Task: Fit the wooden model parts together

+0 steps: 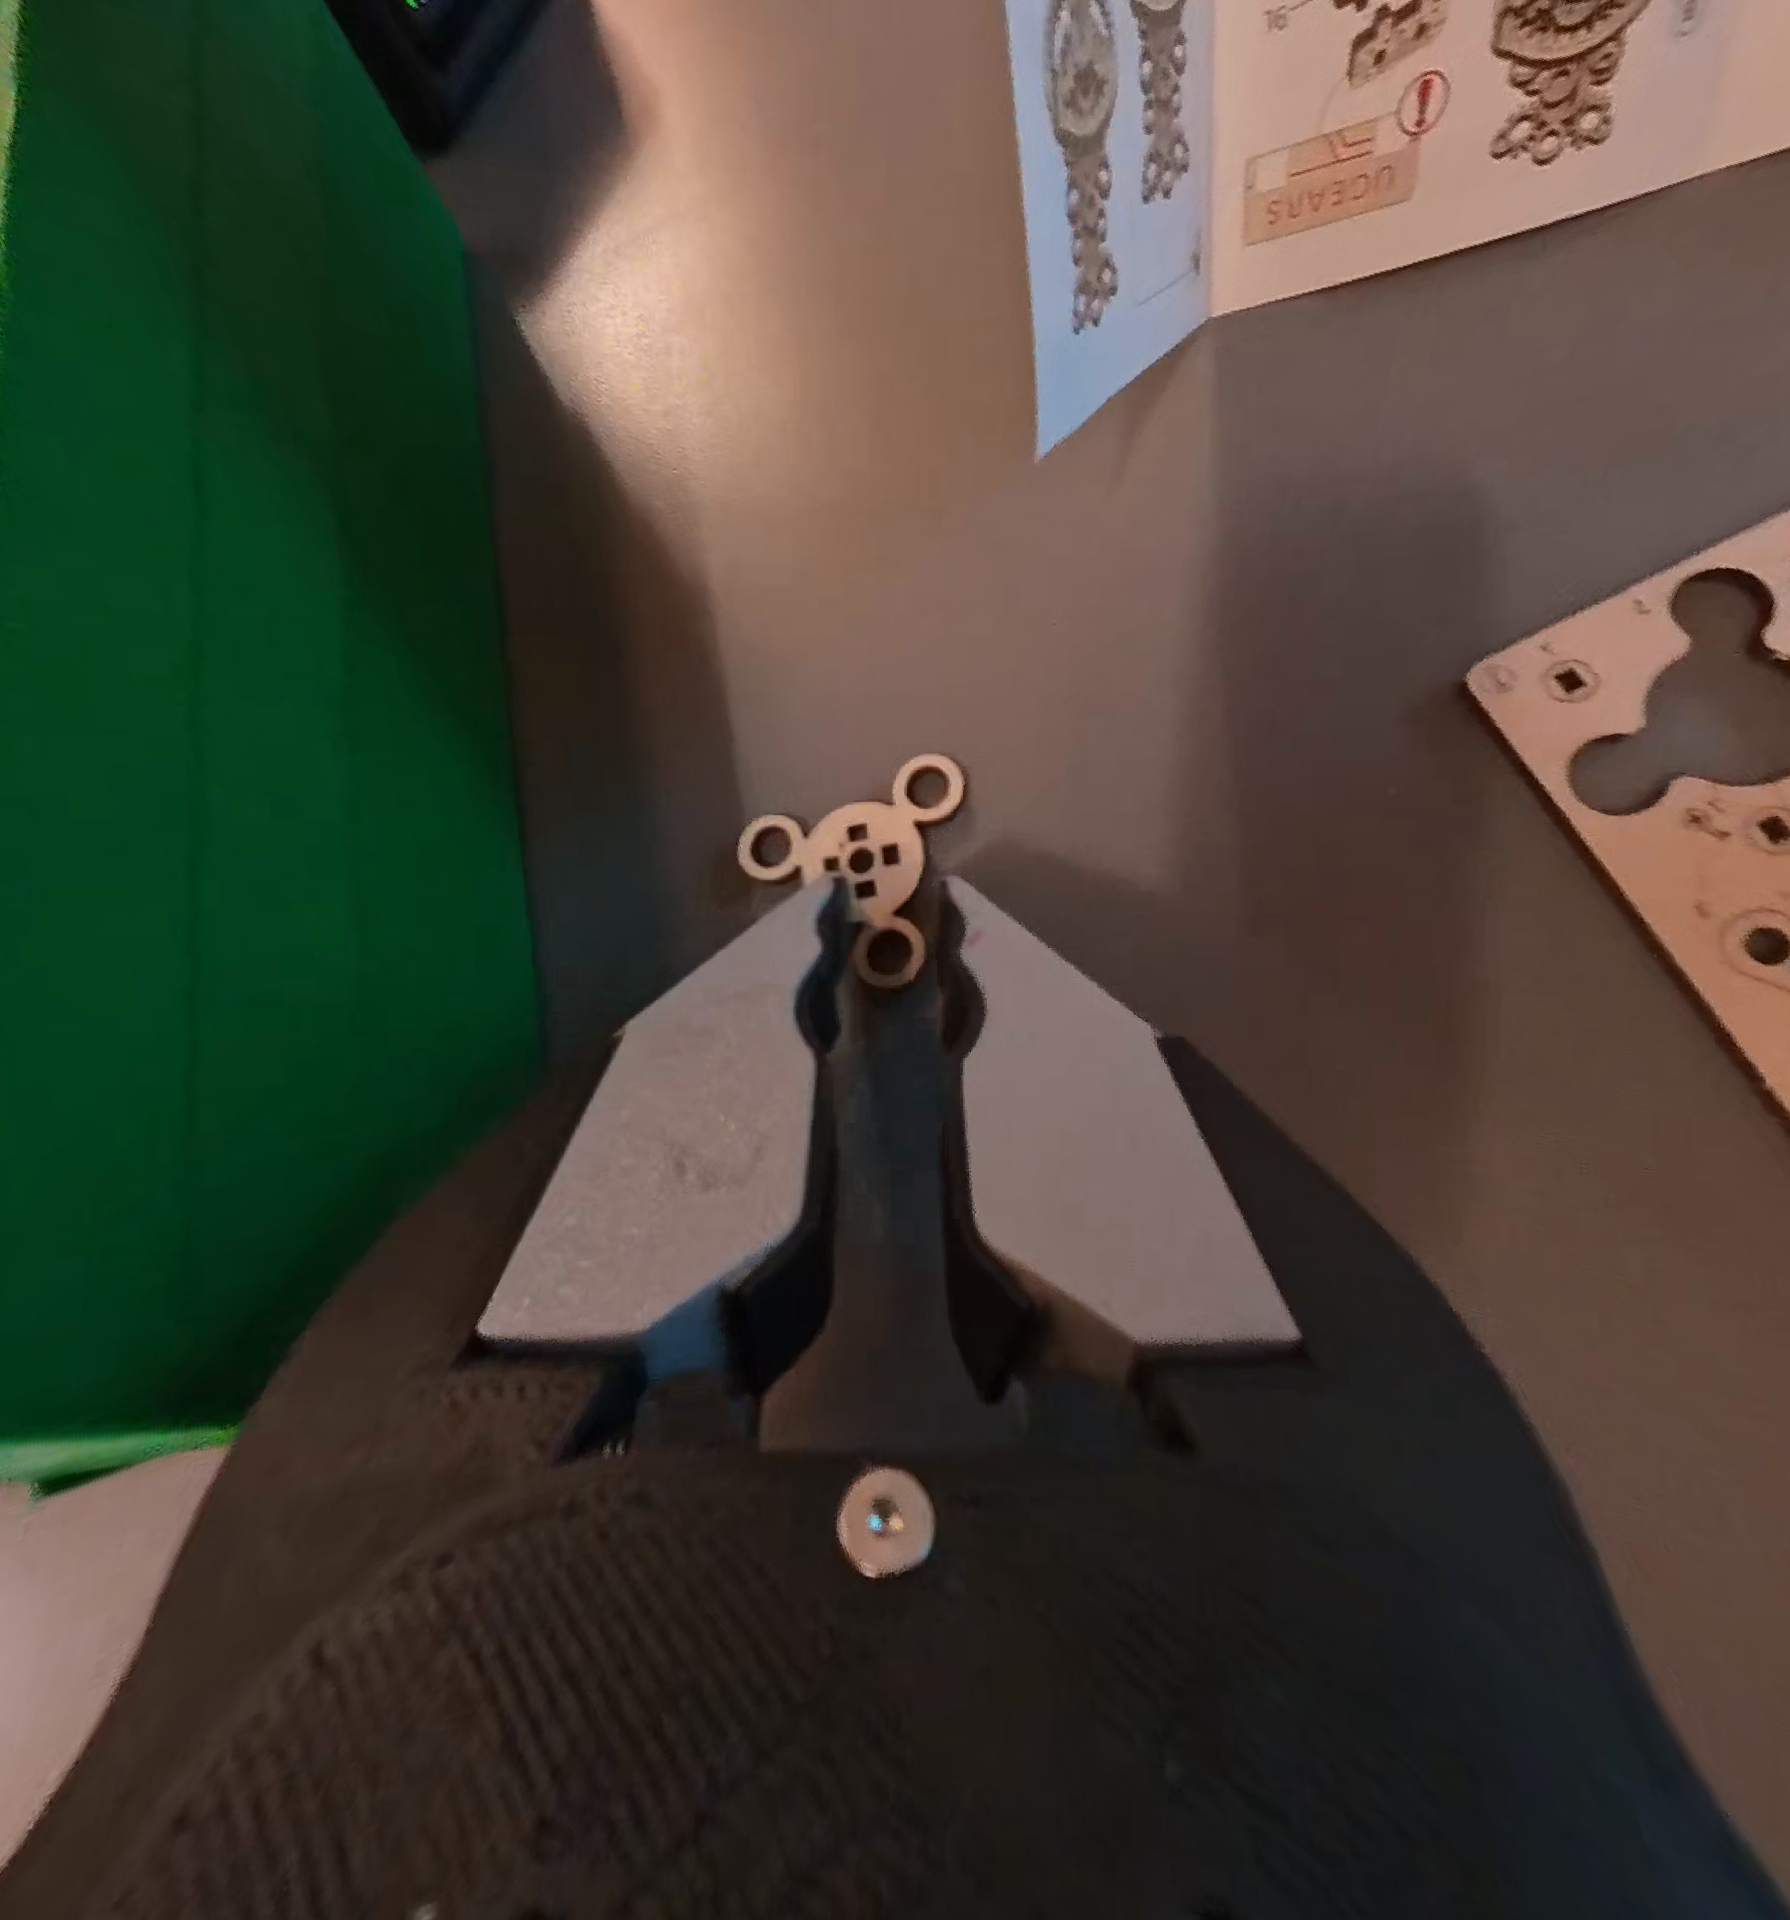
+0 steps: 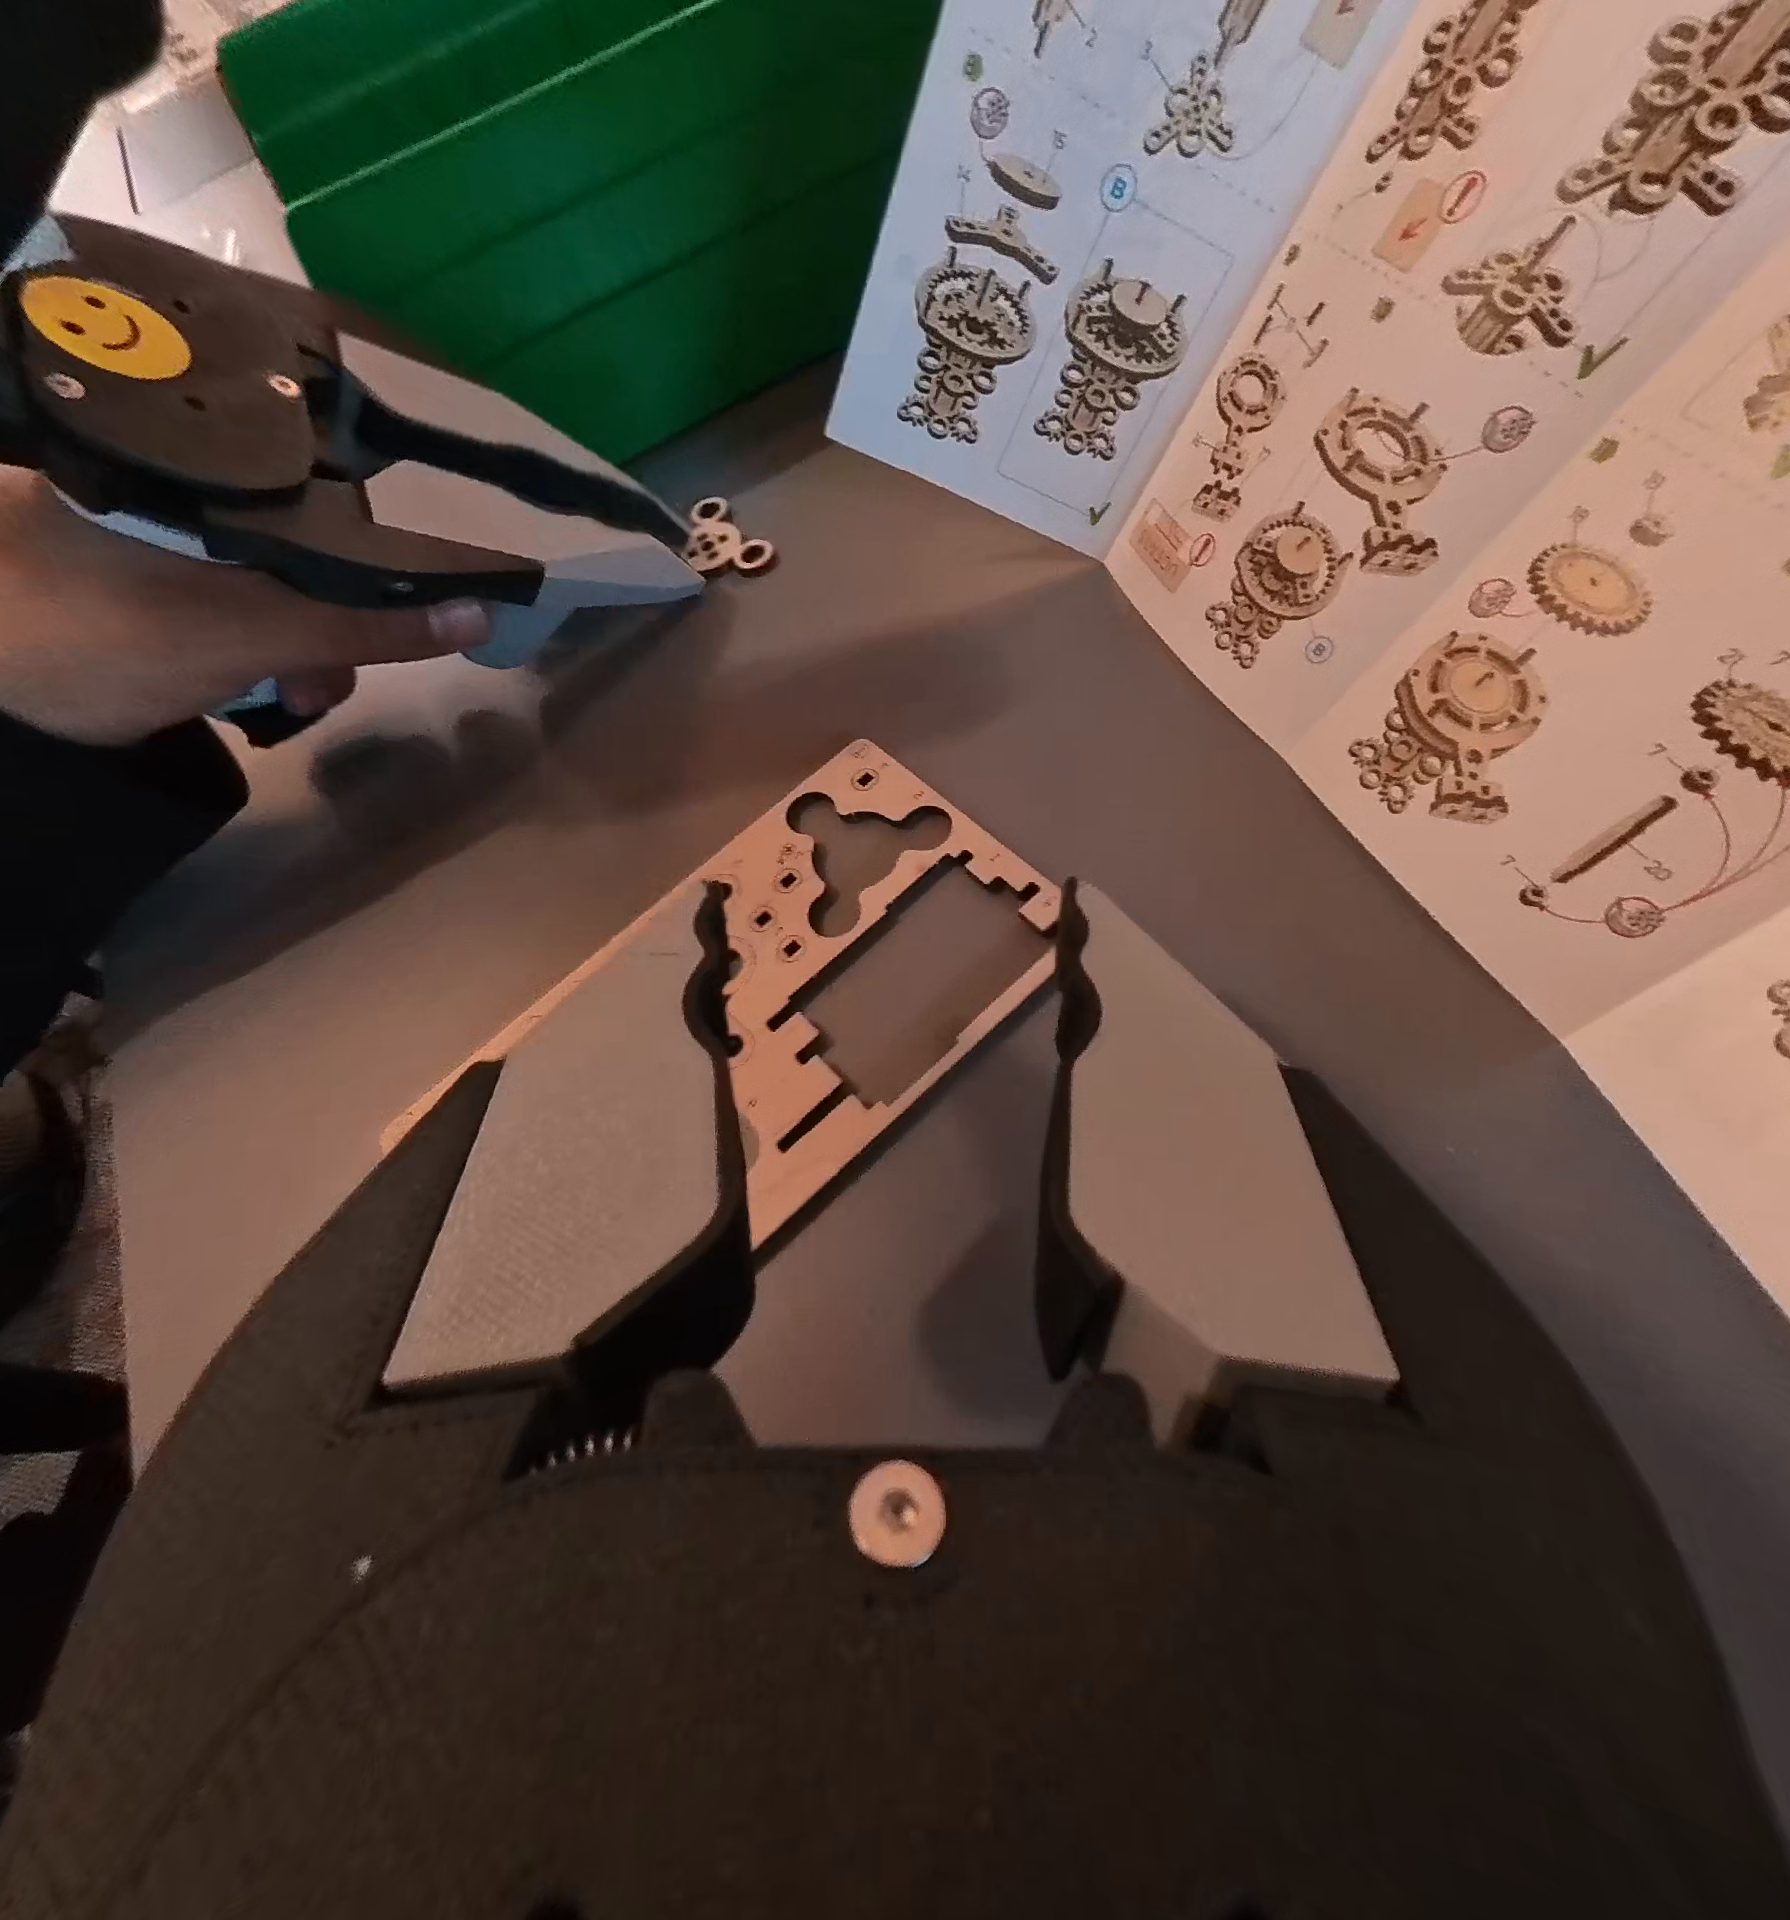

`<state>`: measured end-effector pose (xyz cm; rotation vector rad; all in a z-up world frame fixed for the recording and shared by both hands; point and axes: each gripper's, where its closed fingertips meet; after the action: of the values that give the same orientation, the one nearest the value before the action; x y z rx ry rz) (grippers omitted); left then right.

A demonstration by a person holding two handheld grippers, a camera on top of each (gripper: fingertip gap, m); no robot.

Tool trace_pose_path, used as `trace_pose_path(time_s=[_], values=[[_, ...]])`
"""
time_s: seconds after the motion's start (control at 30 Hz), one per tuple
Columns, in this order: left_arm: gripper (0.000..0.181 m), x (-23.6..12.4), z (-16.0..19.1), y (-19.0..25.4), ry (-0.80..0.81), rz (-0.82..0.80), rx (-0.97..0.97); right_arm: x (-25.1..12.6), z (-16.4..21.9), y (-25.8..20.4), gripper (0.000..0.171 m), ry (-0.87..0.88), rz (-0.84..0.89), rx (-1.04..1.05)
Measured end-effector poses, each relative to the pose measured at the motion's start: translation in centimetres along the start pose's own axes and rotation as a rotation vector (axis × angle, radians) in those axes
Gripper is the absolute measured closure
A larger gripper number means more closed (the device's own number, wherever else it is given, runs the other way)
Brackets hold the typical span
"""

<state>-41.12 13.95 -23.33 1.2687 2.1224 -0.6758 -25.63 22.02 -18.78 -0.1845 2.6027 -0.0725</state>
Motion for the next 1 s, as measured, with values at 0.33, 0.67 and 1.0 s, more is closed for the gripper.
trace_pose_path(time_s=[0.33, 0.67, 1.0], values=[[0.181, -0.6, -0.2, 0.3, 0.075, 0.050, 0.057, 0.2, -0.2, -1.3, 0.111, 0.009, -0.045, -0.014], [0.181, -3.4, -1.7, 1.3, 0.146, 0.141, -0.013, 0.0, -0.5, -1.2, 0.112, 0.033, -0.076, 0.037], [0.153, -3.1, -0.8, 0.7, 0.141, 0.139, -0.085, -0.1, -1.1, -1.8, 0.110, 0.068, -0.087, -0.007]])
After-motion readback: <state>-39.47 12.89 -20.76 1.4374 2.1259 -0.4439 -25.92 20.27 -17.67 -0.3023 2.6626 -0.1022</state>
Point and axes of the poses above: each gripper's, where its closed fingertips meet, x out along the fingers, z out of its underside, y = z × x across the jaws, and after that the axes turned 7 degrees about -x, right-handed
